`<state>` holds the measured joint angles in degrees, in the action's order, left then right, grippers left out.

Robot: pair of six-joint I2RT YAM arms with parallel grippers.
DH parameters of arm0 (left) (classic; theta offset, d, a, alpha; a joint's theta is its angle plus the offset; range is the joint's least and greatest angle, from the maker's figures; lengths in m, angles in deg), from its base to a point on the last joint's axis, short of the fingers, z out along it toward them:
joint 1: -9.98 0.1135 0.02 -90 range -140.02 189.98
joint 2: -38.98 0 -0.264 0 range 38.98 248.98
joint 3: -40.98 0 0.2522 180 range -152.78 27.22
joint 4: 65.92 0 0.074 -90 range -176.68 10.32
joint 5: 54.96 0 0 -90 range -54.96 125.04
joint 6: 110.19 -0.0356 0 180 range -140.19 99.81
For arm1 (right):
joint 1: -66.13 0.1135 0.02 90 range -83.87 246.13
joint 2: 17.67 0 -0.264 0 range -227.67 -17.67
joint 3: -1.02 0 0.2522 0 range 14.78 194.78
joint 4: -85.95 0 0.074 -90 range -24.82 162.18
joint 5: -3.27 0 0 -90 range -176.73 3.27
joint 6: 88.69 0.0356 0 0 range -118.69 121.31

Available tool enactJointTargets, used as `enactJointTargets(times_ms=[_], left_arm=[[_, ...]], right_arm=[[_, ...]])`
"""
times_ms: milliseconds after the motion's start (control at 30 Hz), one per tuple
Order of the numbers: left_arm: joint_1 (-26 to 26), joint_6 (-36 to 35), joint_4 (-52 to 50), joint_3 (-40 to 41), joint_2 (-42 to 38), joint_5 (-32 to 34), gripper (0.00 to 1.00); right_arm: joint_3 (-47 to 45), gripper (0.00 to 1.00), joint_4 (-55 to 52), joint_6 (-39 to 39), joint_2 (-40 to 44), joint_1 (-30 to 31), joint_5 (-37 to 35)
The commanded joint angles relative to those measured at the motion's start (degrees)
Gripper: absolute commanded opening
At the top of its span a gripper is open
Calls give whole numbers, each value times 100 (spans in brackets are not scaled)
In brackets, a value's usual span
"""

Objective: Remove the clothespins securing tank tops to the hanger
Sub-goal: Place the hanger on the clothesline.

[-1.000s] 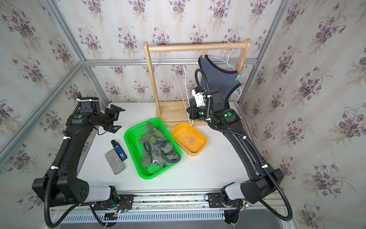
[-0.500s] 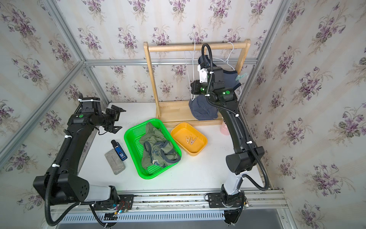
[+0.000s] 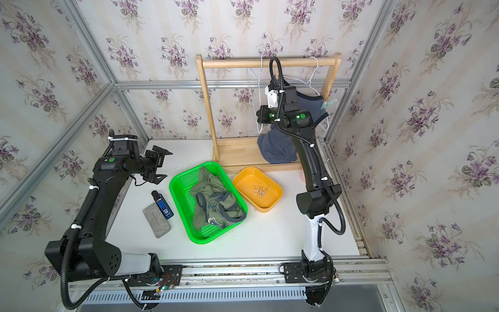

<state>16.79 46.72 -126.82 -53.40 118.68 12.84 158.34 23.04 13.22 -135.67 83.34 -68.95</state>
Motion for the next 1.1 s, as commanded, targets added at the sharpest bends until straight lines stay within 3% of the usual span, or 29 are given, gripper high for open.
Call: enactJointTargets(times_ms=[0,133,167,300,400,533,733,900,1067], left_arm=[[-8,-25,-41,-63,75,1,99],[-40,-78,-41,-154,107,34,99],[-62,-85,-37,-167,107,51,99],[-115,-104,-41,-248,353,52,99],[-168,-114,-41,-329,435,66,99],[-270,-125,-41,-496,592,98,99],[-486,-174,-57,-795,861,129,99],[-625,-187,-59,-970,1010,145,99],[-666,-216,-76,-1089,1091,116,99]], right_arm=[[-169,0,-149,-89,145,1,3],[-625,0,-278,-100,404,1,-174],[-749,6,-323,-114,491,1,-291],[-858,48,-544,-286,874,1,-810],[-859,60,-544,-420,1251,-28,-1249],[-865,64,-494,-400,1694,-298,-1474],[-1134,66,-357,-332,2242,-1345,-1573],[-1874,67,-33,-38,2581,-2313,-1245],[-2576,67,257,14,2758,-2897,-1107]])
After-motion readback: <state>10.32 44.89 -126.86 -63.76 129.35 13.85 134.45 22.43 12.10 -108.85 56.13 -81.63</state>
